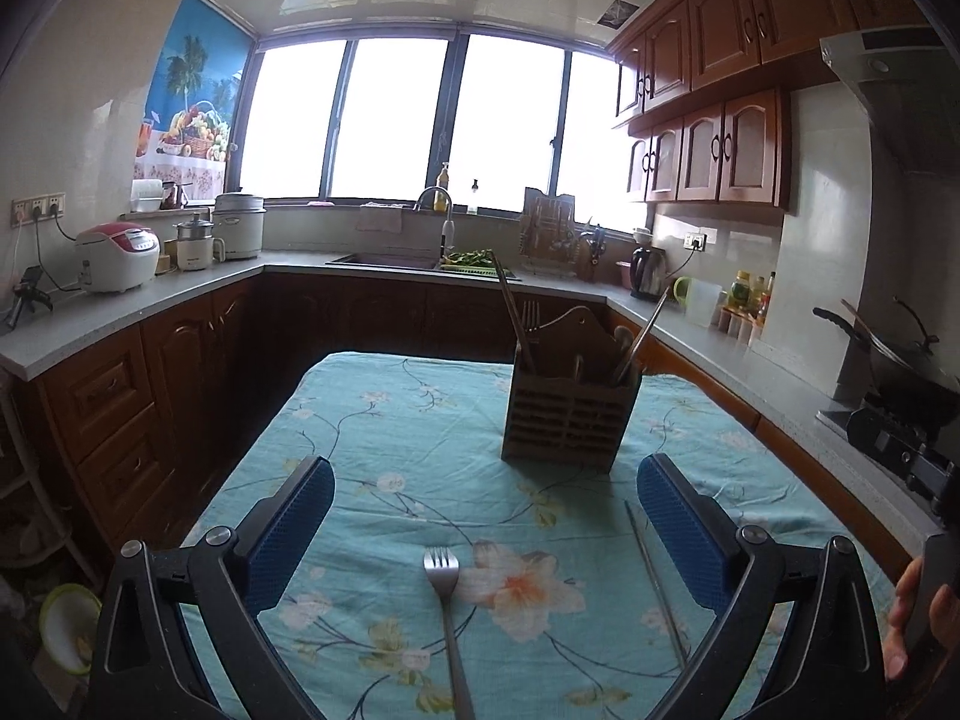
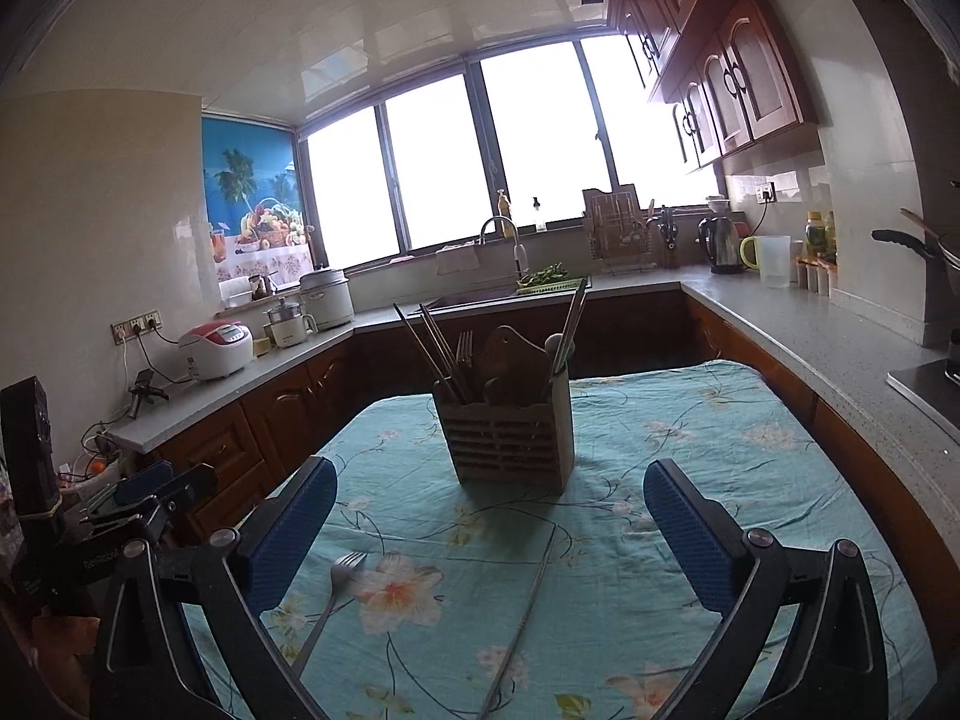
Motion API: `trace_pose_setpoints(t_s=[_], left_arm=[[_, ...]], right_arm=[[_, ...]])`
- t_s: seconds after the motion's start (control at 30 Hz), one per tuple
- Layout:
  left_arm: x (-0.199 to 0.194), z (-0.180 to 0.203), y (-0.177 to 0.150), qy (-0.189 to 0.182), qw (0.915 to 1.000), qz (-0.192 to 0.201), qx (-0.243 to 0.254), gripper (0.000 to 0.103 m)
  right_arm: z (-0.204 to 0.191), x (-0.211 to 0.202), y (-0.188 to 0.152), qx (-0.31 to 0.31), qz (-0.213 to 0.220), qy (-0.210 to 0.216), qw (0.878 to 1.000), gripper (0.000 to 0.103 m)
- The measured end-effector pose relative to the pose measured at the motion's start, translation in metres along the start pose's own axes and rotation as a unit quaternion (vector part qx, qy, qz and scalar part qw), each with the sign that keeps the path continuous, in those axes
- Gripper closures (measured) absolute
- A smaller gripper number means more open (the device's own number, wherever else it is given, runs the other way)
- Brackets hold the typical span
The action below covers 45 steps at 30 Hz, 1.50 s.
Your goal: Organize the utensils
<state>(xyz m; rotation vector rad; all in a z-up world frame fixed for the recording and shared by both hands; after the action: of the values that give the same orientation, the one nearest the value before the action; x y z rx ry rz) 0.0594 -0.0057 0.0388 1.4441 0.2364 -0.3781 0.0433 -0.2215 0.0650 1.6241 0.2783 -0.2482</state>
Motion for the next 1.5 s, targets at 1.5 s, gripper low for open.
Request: trace_pose_setpoints(t_s=[1.5], left_arm=[[-0.033, 0.005, -0.071, 0.066, 0.9970, 0.002, 0.039, 0.001]], right_arm=[[0.006, -0.036, -0.114, -0.004, -0.019, -0.059, 0.998, 0.000]])
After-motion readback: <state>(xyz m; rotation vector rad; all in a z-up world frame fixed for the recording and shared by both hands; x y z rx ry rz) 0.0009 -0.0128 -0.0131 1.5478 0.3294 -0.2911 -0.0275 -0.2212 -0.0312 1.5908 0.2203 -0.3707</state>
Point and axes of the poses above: each gripper's, at about its wrist camera, not at the fingertips, and x roughly the way its jaws point, z to its right, y to its top, the point moved 2 cm from there along x, roughly the way its jaws point, and after that the axes turned 3 degrees about -z, right-handed, at the moved point
